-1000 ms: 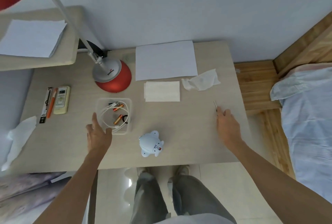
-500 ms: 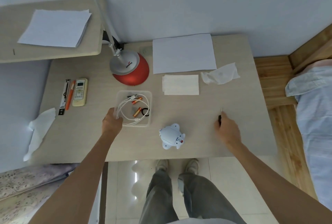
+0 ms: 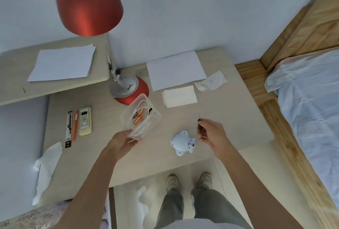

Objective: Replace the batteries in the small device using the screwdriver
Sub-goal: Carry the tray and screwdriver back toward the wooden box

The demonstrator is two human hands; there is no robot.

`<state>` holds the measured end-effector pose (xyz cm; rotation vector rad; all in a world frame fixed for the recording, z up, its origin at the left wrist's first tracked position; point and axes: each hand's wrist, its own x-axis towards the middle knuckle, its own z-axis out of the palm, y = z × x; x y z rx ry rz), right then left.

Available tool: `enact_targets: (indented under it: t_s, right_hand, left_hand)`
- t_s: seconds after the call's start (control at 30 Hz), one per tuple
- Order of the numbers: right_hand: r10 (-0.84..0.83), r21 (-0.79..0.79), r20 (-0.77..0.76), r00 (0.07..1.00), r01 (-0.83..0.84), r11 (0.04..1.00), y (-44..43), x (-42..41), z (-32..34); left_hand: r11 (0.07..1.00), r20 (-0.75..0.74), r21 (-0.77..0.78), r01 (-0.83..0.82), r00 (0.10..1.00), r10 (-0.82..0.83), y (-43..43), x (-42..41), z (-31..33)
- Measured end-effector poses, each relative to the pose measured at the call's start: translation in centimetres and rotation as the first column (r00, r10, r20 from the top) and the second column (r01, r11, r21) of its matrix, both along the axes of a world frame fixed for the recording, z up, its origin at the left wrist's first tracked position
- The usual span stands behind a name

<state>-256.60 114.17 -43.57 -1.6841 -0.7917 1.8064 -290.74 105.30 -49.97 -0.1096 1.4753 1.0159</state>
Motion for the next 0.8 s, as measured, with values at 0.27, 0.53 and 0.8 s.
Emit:
enact_targets:
  t_s: [0.27, 0.53, 0.8]
  right_hand:
    - [-0.176, 0.097, -0.34, 0.924, 0.221, 0.971, -3.5, 2.1, 9.1]
    - [-0.27, 0.256, -0.417, 0.868, 0.397, 0.881, -6.6, 11.6, 17.2]
    - [-0.454, 0.366, -0.434, 0.778, 0.613, 0.7, -17.2, 28.7, 23.3]
  left_hand:
    - [0.96, -0.266, 0.171, 0.221, 0.949, -0.171, 2.3, 2.7, 9.3]
    - [0.864, -0.46, 0.243, 0.44, 0.837, -0.297, 4.6, 12.6, 20.2]
    - [0.641, -0.489, 0.375, 0.669, 0.731, -0.476, 2.8, 33.8, 28.1]
